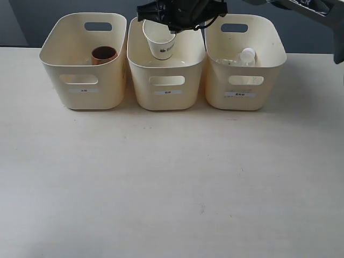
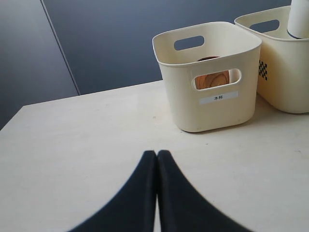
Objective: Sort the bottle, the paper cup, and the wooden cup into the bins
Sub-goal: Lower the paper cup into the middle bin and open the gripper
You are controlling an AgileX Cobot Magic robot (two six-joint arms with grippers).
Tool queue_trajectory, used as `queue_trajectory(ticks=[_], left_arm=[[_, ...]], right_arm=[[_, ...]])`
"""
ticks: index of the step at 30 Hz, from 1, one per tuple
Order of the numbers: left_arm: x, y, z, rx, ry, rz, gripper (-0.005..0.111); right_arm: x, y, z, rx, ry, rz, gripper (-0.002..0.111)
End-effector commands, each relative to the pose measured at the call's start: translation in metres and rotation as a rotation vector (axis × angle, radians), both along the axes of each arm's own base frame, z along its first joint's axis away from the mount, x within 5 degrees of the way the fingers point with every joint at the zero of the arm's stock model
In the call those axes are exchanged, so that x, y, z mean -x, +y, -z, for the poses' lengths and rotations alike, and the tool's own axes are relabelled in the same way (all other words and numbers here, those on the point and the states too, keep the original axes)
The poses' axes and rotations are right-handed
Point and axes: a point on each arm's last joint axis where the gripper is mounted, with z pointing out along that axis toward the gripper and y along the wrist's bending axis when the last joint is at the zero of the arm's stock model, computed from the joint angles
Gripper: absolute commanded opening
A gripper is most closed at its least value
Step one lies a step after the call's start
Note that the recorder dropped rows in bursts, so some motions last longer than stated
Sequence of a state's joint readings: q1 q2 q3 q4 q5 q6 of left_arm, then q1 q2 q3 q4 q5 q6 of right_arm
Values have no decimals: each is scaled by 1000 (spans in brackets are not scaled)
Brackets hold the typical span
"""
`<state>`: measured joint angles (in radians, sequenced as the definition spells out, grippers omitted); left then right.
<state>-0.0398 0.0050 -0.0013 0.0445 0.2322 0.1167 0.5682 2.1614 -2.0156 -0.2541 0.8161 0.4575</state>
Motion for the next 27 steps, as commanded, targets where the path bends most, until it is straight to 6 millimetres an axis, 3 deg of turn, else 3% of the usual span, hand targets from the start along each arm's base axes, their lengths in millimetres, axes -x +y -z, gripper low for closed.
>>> queue_trajectory(ticks=[1,8,16,27], left_arm=[[0,0,0,1,-4,3,0],[0,0,0,1,-4,3,0],[0,0,0,1,-4,3,0],[0,0,0,1,-4,3,0]], right_arm=[[-5,-5,-7,-11,-52,7,-1],[-5,-5,-7,-6,-54,2,3],[-4,-6,-6,0,-41,8,59],[-1,-10,-2,50,14,29,61]])
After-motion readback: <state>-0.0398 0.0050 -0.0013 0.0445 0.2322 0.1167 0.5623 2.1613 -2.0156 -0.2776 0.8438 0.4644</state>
